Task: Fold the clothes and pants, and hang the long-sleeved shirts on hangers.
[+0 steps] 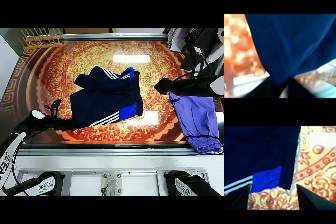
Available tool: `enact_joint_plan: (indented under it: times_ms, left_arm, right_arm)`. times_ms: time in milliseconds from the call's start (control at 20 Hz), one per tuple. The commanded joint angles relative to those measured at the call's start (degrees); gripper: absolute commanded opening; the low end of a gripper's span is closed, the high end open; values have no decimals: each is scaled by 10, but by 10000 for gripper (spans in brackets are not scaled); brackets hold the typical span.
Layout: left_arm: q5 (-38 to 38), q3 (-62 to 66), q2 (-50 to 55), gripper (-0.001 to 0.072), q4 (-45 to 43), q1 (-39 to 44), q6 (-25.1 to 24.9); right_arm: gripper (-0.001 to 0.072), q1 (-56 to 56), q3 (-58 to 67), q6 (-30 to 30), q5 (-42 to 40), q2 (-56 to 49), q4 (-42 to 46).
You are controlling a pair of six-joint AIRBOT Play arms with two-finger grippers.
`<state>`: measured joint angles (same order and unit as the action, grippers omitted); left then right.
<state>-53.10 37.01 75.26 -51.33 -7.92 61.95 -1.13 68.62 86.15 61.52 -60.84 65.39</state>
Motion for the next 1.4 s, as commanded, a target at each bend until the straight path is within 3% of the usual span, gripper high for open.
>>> enact_joint_plan:
  times_ms: [0,200,300,600,700,900,1250,1350]
  left_arm:
    - [-24,13,-1,2,16,-7,-4]
    - [-49,46,-49,2,16,-6,-4]
    - [-48,48,-67,2,15,-6,-4]
    - [-59,48,-76,2,16,-6,-4]
    - [-60,48,-76,2,16,-6,-4]
    - [-66,47,-76,3,16,-6,-4]
    - [-65,47,-76,2,16,-6,-4]
    - [-65,48,-76,2,16,-6,-4]
  right_arm:
    - [613,0,-53,79,0,0,6]
    - [610,-4,-204,274,-66,-4,9]
    - [610,-7,-272,323,-136,-22,-37]
    - [597,-80,-299,322,-348,-136,-153]
    - [597,-91,-280,316,-379,-167,-156]
    - [597,-91,-227,263,-381,-220,-156]
    - [596,-107,-203,255,-353,-250,-156]
    - [596,-111,-202,210,-320,-250,-155]
